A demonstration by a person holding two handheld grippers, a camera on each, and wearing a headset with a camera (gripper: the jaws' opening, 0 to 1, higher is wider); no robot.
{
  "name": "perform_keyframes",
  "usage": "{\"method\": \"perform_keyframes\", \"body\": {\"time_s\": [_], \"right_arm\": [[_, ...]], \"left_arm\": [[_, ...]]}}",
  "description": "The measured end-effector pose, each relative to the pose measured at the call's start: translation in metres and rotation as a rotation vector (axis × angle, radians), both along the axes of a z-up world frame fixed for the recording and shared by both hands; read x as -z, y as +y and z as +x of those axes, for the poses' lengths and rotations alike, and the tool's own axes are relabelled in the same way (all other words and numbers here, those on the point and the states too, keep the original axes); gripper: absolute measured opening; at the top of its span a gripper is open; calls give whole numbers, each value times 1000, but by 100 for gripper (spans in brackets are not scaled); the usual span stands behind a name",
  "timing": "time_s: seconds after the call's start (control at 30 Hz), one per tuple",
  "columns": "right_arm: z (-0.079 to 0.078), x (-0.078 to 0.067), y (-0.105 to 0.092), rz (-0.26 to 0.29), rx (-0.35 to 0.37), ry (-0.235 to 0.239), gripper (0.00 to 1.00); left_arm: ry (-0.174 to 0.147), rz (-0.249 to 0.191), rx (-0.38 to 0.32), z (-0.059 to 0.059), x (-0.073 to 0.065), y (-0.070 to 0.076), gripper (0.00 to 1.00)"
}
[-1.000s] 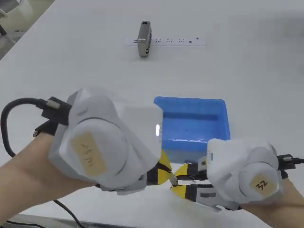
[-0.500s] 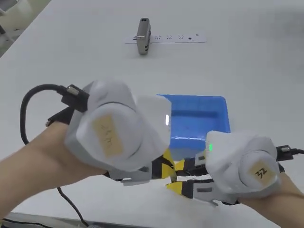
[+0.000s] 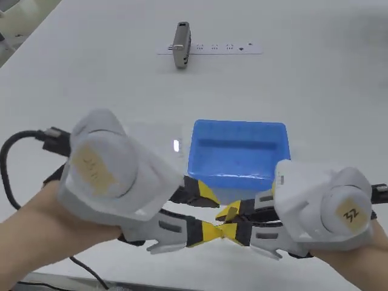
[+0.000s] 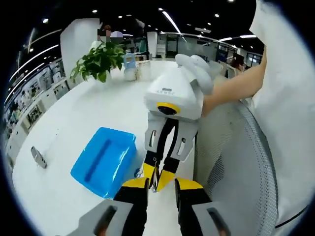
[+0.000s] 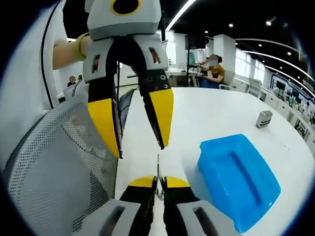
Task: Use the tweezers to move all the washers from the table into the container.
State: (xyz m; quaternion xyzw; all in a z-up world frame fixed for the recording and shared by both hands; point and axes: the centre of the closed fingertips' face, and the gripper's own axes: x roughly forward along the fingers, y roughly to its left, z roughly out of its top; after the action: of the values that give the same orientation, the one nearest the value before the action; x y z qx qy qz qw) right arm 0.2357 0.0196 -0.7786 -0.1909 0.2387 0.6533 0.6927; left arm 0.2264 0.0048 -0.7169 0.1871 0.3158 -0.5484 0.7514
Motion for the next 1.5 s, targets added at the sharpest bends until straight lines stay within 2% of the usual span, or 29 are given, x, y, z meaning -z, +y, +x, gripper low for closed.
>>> {"method": "perform_keyframes", "body": {"time_s": [0.07,0.1,0.17,0.23,0.33,0.37,0.43,0.47,0.67,0.73,0.77,0.87,1.0,1.03,1.07,1.1,1.17,1.2,1.23,1.43,1.5], "right_arm": [[2,0,0,9,27,14,1],[3,-1,-1,18,46,27,1],[5,-2,-3,25,78,43,1],[7,-6,-6,39,105,63,1],[10,-20,-9,101,157,121,1],[12,-23,-11,107,166,125,1],[16,-30,-15,115,185,129,2],[18,-35,-18,120,196,129,2],[31,-55,-29,120,231,101,2],[37,-61,-32,111,240,77,2],[41,-65,-34,106,246,61,2],[52,-71,-39,105,273,33,2],[74,-77,-45,119,336,4,2],[78,-77,-46,121,348,-1,2],[85,-76,-48,122,370,-1,2],[90,-74,-49,119,384,-8,2],[100,-68,-50,111,405,-10,2],[105,-64,-51,108,416,-10,2],[109,-61,-52,100,430,-12,2],[130,-41,-59,73,487,6,2],[134,-32,-60,48,488,-6,2]], "left_arm": [[14,-79,-84,0,-4,2,31],[8,-128,-146,2,-7,4,35],[-14,-198,-223,3,-11,9,43],[-41,-247,-299,4,-14,16,47],[-67,-298,-376,3,-18,25,51],[-69,-311,-403,4,-19,27,51],[-93,-335,-452,7,-22,34,55],[-95,-335,-481,7,-21,38,57],[-172,-358,-572,15,-25,50,73],[-187,-341,-584,16,-22,52,76],[-206,-332,-597,17,-22,55,77],[-222,-336,-623,19,-21,57,83],[-267,-291,-675,22,-13,65,88],[-313,-272,-712,27,-14,72,89],[-348,-272,-713,29,-17,73,91],[-369,-265,-686,29,-19,72,92],[-377,-274,-720,31,-22,78,94],[-376,-322,-732,31,-27,79,95],[-373,-348,-745,32,-29,79,96],[-364,-325,-777,33,-25,86,97],[-371,-313,-775,33,-24,87,97]]}}
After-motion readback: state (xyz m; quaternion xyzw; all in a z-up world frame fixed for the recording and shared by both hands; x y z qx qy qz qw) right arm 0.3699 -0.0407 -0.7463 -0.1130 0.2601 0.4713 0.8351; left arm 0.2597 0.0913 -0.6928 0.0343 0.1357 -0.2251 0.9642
